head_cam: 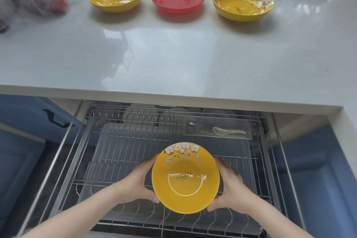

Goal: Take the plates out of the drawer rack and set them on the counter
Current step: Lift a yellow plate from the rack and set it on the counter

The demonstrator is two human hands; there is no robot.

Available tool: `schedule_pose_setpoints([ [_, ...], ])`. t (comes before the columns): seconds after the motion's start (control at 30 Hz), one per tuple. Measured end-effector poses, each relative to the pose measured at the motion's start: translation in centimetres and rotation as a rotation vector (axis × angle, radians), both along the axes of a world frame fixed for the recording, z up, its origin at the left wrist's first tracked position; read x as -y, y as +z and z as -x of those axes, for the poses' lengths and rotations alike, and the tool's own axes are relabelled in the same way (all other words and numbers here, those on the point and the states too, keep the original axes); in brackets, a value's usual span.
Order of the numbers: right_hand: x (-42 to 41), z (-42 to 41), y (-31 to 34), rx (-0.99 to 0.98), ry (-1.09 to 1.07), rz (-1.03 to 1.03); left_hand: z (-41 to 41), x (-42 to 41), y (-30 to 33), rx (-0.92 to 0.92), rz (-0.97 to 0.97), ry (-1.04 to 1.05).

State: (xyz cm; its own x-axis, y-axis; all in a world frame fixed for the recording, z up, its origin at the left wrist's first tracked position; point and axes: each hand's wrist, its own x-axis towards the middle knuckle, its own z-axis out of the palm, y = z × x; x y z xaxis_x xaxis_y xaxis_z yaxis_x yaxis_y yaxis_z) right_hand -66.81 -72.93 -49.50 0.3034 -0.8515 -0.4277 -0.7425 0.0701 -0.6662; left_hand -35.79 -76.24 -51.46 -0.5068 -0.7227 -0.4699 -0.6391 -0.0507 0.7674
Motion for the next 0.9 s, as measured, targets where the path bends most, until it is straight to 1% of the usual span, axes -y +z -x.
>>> schedule_pose_setpoints([
  [0.23, -1.2, 0.8, 4.1, 0.106, -0.015, 0.007, -0.3, -1.4, 5.2, -0.057, 0.01, 0.069],
  [0.5, -0.6, -1.9, 13.1, 0.228, 0.045, 0.082, -3.6, -3.5, 15.0, -0.068, 0.087, 0.171],
  [0.7, 3.8, -5.9, 19.2, 0.221, 0.116, 0.114, -7.6, -1.0, 21.6, -0.033, 0.181, 0.249],
  [0.9, 10.9, -10.2, 21.4, 0.2, 0.166, 0.137, -11.8, 4.5, 23.6, -0.012, 0.217, 0.276],
])
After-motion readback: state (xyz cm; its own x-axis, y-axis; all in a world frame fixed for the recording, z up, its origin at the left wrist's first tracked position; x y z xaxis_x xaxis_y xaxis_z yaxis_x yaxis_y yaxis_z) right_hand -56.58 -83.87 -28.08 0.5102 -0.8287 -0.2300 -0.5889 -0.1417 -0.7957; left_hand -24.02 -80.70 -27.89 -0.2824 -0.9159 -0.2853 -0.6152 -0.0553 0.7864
